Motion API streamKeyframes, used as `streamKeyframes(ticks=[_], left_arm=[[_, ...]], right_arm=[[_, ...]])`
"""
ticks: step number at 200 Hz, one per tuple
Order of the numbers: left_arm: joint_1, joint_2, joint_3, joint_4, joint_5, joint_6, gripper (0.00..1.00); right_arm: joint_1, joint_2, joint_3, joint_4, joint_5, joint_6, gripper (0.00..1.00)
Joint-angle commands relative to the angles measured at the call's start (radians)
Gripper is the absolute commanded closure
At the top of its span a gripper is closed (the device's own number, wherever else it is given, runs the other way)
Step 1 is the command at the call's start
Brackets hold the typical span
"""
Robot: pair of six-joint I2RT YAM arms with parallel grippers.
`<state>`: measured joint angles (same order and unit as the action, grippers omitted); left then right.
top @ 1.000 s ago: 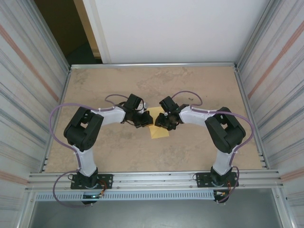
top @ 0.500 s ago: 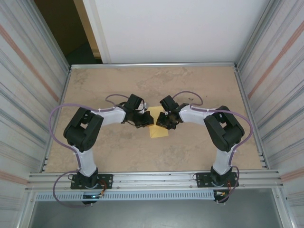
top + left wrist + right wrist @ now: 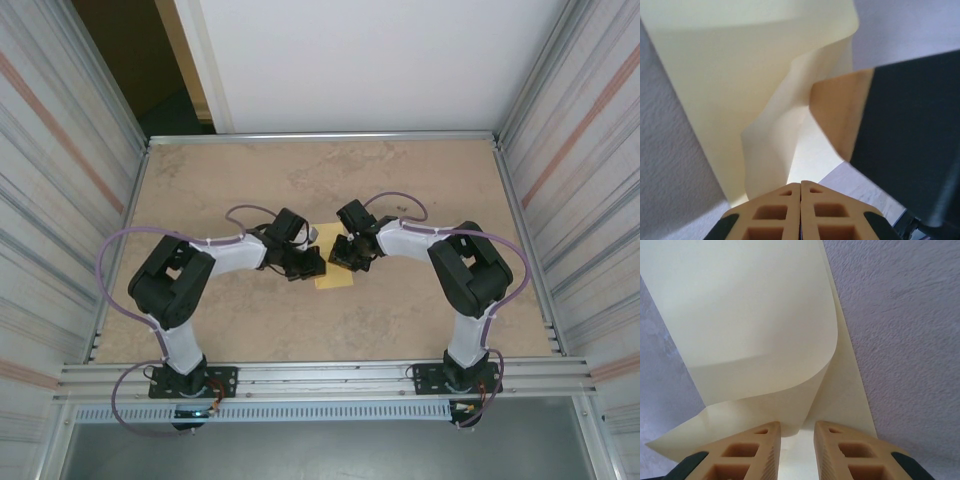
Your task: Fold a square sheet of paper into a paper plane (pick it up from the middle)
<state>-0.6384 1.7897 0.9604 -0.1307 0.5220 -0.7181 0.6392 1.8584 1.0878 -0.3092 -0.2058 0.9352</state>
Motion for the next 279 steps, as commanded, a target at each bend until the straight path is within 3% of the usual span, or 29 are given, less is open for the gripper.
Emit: streamKeyframes(ticks=[1, 279], left_arm=[[-0.012, -0.037, -0.013, -0.023, -0.037, 0.008, 0.91], [-0.015, 0.034, 0.047, -0.072, -0.108, 0.028, 0.91]], right_arm=[[-0.007, 0.081, -0.031, -0.1, 0.054, 0.026, 0.75], [0.001, 0.126, -0.017, -0.138, 0.063, 0.019, 0.81]])
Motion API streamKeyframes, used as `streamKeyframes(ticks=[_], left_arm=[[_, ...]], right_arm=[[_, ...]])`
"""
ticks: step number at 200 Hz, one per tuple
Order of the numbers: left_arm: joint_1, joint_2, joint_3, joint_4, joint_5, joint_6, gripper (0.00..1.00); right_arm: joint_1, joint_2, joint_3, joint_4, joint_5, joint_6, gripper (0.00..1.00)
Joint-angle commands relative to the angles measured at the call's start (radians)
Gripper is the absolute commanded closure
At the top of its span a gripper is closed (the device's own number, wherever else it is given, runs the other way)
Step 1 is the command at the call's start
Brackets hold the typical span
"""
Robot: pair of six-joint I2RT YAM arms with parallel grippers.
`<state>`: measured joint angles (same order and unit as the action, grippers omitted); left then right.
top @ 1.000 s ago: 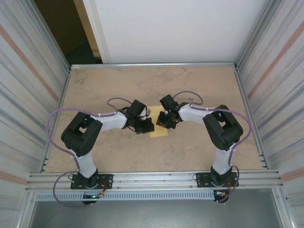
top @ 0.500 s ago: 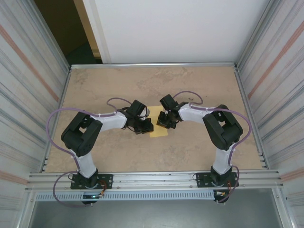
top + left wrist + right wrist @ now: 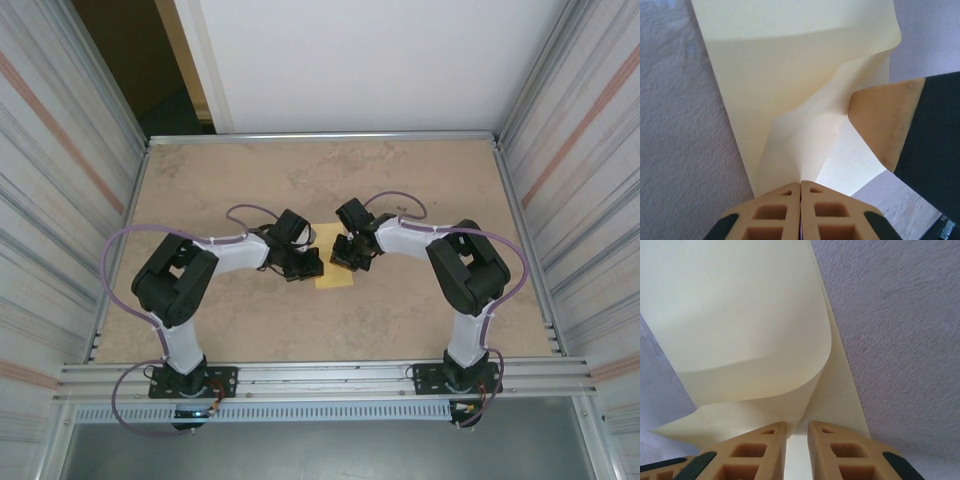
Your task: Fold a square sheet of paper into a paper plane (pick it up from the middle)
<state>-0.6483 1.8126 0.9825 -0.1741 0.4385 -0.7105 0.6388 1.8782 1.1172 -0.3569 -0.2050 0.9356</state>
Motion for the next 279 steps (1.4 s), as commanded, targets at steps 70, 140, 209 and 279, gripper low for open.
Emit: streamKeyframes(ticks=[70, 140, 209, 279], left_arm=[[-0.005, 0.031, 0.042, -0.036, -0.032, 0.032, 0.91], [-0.005, 0.041, 0.037, -0.045, -0.032, 0.037, 0.91], [-0.002, 0.061, 0.04, -0.084, -0.055, 0.051, 0.91], [0.007, 0.083, 0.031, -0.127, -0.059, 0.057, 0.93]], right_arm=[[0.004, 0.111, -0.046, -0.092, 0.064, 0.019, 0.82], [0.003, 0.109, -0.048, -0.092, 0.064, 0.019, 0.82], [0.003, 0.096, -0.052, -0.092, 0.064, 0.02, 0.82], [-0.03, -0.174, -0.065, 0.005, 0.013, -0.051, 0.68]])
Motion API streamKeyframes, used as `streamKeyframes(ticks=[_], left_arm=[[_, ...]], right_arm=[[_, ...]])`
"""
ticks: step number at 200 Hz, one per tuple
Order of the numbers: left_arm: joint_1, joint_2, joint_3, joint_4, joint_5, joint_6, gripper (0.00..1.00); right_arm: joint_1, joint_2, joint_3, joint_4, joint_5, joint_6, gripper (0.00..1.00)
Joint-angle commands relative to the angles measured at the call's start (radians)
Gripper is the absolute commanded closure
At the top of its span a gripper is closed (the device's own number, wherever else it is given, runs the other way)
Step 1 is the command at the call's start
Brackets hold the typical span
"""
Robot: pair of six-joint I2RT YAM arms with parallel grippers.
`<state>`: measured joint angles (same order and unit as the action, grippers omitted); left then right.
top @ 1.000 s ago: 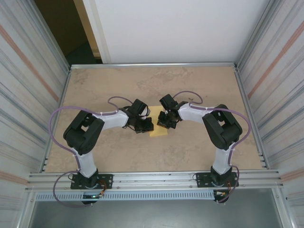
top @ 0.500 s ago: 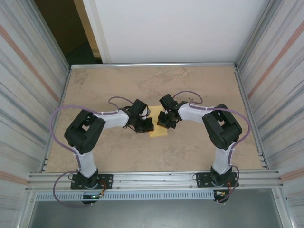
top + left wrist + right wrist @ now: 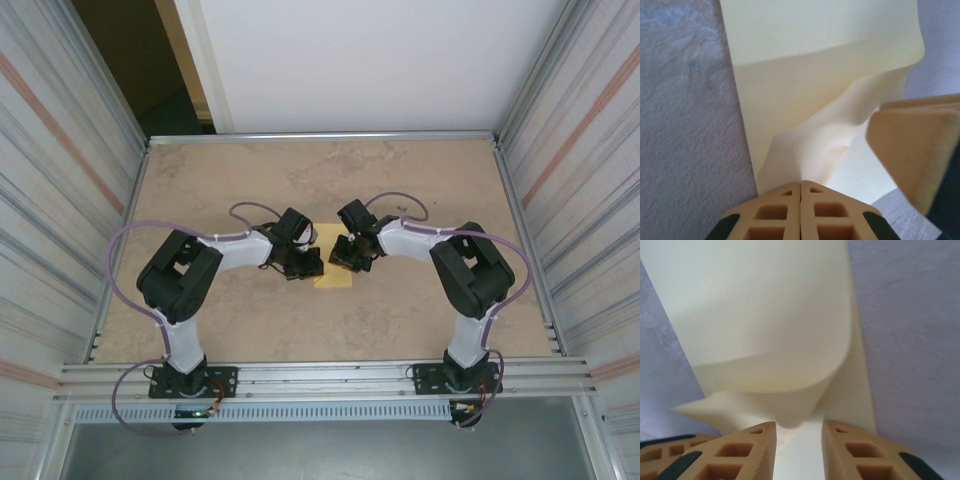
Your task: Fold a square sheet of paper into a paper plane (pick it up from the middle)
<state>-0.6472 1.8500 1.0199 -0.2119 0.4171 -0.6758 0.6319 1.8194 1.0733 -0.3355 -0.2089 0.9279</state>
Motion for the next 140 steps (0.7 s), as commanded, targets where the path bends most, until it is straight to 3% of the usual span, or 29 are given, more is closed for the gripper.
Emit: streamKeyframes(ticks=[1, 22, 68, 140], left_arm=[[0.005, 0.046, -0.006, -0.089, -0.037, 0.022, 0.93], [0.004, 0.052, -0.008, -0.091, -0.032, 0.023, 0.94], [0.006, 0.053, -0.002, -0.098, -0.032, 0.025, 0.94], [0.006, 0.056, 0.001, -0.118, -0.035, 0.025, 0.95]], right_arm=[[-0.024, -0.122, -0.022, -0.015, 0.016, -0.045, 0.68], [-0.03, -0.177, -0.029, 0.023, -0.034, -0.097, 0.69], [-0.016, -0.1, -0.037, 0.095, -0.139, -0.13, 0.91], [-0.005, 0.039, 0.005, 0.11, -0.161, -0.145, 0.97]])
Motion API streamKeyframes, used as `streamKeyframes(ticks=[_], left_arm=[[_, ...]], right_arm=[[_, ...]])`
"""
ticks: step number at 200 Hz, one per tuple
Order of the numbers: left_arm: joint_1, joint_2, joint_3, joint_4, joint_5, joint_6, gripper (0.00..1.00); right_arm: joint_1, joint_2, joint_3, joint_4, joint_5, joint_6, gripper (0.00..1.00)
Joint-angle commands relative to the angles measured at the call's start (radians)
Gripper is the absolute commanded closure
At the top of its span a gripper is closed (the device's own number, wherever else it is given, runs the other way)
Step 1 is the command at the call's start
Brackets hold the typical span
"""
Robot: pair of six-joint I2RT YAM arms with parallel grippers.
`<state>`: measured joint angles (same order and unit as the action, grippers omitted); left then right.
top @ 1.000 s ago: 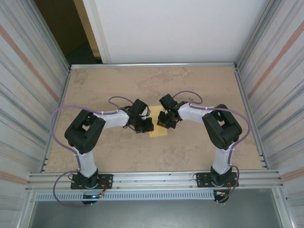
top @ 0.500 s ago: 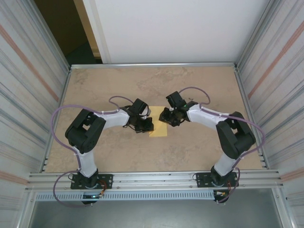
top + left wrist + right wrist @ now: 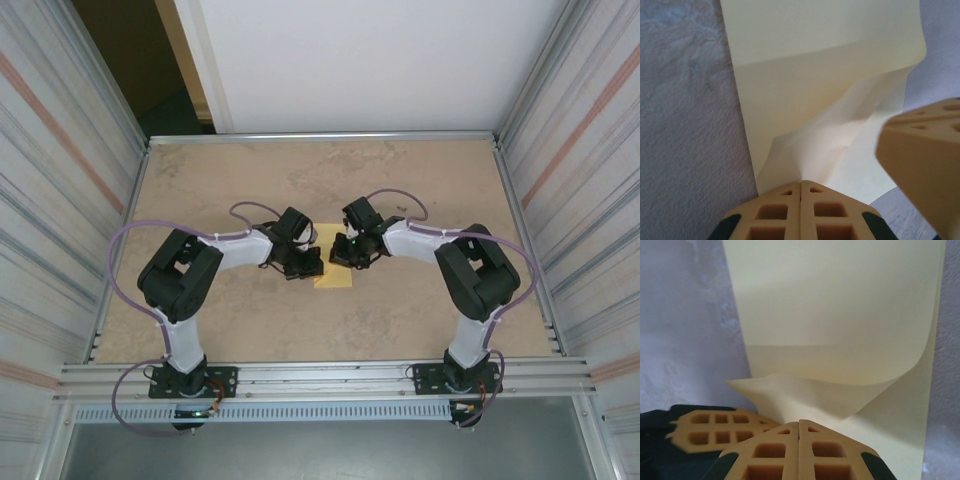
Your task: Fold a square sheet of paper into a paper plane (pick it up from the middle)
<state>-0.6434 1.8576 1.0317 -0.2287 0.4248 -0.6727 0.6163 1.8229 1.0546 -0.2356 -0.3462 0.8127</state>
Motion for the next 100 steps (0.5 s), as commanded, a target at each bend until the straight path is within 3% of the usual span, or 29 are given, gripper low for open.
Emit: streamKeyframes(ticks=[1, 45, 100], left_arm=[[0.002, 0.049, -0.01, -0.101, -0.043, 0.022, 0.95], [0.002, 0.059, -0.007, -0.151, -0.063, 0.015, 0.95], [0.004, 0.074, -0.037, -0.18, -0.077, 0.002, 0.95]], right_arm=[[0.011, 0.037, 0.024, 0.01, -0.023, -0.03, 0.97], [-0.013, 0.07, 0.0, 0.031, -0.014, -0.05, 0.98], [-0.15, 0.062, -0.05, 0.061, 0.014, -0.054, 0.98]])
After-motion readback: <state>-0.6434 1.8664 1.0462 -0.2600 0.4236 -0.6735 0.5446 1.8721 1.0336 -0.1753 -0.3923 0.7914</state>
